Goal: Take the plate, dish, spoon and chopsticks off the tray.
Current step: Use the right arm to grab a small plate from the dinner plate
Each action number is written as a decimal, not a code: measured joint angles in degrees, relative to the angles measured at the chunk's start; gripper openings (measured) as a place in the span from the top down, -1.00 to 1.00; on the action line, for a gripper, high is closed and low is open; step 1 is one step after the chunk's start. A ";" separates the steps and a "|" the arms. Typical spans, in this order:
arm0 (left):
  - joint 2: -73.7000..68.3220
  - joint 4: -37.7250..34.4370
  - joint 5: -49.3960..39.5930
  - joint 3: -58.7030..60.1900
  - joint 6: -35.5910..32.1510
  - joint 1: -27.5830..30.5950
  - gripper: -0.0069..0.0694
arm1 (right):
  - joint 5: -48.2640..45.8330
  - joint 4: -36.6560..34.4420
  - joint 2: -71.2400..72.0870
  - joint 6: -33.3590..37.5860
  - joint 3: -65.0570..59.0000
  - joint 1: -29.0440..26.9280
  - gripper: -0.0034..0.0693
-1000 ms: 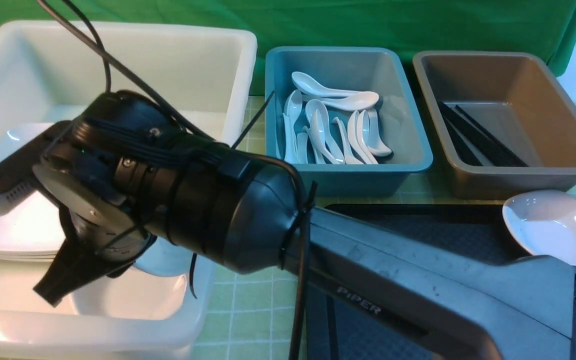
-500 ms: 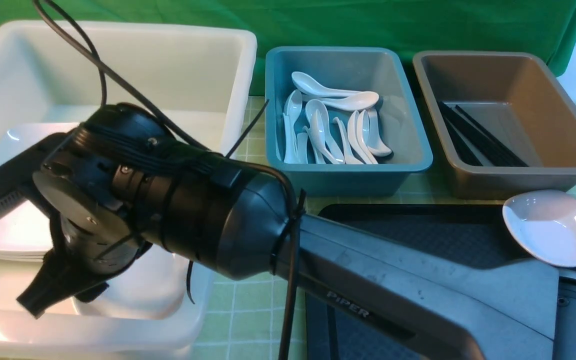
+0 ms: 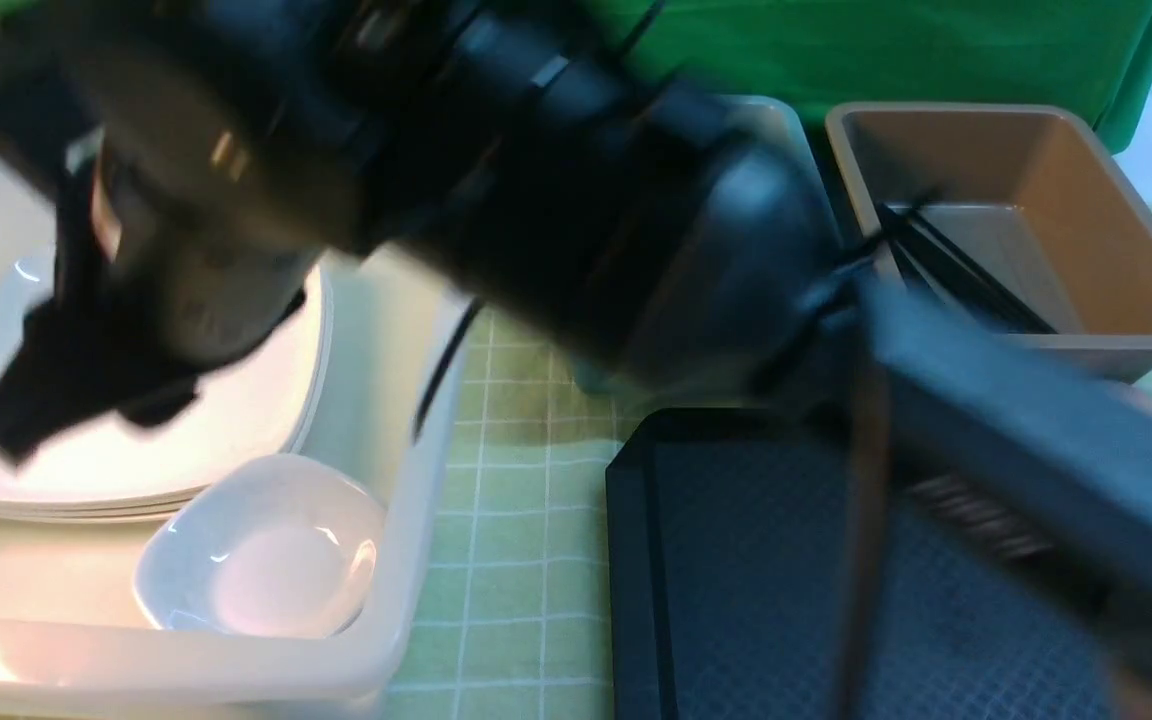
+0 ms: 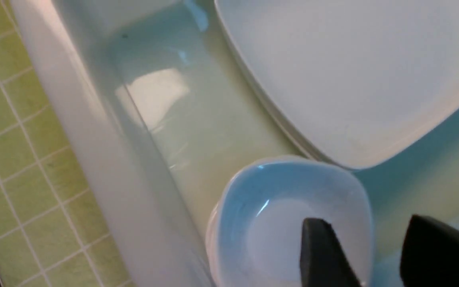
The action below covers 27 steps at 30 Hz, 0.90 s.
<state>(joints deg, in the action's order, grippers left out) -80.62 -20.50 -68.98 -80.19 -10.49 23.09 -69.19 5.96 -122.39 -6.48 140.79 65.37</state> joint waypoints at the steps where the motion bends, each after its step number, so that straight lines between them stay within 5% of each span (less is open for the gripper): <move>1: 0.00 0.00 0.00 0.00 0.00 0.00 0.83 | -0.06 0.05 1.15 0.67 -0.31 -0.34 0.33; 5: 0.00 0.00 0.05 0.00 0.00 0.00 0.83 | -0.06 0.63 12.19 2.81 -8.18 -3.90 0.82; 14: 0.00 0.00 0.10 0.00 0.00 0.00 0.83 | -0.30 6.45 41.26 -3.02 -47.71 -18.88 0.87; 21: 0.00 0.00 0.26 0.00 0.00 0.00 0.83 | 5.95 7.52 41.21 -7.30 -74.07 -35.64 0.39; 27: 0.00 -0.71 0.29 0.00 0.00 0.00 0.83 | 15.14 7.54 32.84 -5.73 -77.75 -44.93 -0.09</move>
<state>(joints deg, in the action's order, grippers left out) -80.62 -21.22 -68.69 -80.19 -10.49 23.09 -54.04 13.50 -89.55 -12.21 63.04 20.43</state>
